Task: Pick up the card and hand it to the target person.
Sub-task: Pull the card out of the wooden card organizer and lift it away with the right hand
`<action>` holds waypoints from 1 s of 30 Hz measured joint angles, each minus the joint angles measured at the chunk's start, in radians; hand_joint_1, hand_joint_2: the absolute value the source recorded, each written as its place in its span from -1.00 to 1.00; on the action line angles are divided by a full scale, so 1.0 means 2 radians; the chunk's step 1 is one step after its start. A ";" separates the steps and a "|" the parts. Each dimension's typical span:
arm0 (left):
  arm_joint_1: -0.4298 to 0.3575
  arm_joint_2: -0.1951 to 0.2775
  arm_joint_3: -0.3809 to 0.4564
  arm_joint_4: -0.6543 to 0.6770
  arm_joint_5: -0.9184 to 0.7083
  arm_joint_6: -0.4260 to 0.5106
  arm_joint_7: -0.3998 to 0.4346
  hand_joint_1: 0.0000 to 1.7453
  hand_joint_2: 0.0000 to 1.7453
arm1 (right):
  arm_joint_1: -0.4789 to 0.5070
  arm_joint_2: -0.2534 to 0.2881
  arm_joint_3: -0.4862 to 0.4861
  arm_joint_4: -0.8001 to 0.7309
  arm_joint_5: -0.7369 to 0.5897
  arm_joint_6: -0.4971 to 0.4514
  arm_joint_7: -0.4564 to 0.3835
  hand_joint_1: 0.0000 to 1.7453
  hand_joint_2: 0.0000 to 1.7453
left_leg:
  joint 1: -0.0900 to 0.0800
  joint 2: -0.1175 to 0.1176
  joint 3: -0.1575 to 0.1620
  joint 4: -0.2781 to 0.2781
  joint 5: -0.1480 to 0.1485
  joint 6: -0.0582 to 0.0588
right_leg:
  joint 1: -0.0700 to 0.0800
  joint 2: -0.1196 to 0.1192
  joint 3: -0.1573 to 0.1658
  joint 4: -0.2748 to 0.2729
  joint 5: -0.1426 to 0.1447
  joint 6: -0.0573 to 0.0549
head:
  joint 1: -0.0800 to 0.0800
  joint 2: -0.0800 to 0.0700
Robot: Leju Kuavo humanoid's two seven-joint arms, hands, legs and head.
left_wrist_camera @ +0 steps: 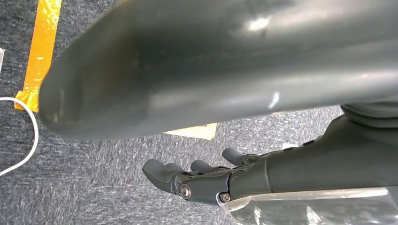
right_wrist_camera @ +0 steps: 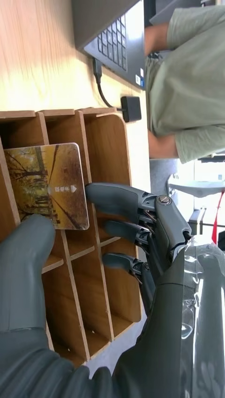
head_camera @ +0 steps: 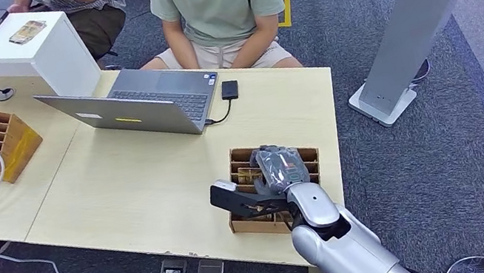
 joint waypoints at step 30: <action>0.000 0.000 0.000 0.000 0.004 0.002 -0.004 -1.00 -1.00 | -0.001 0.016 0.017 0.017 0.006 -0.018 -0.006 0.45 1.00 | 0.000 0.000 0.000 0.000 0.000 0.000 | 0.000 0.000 0.000 0.000 0.000 0.000 | 0.000 0.000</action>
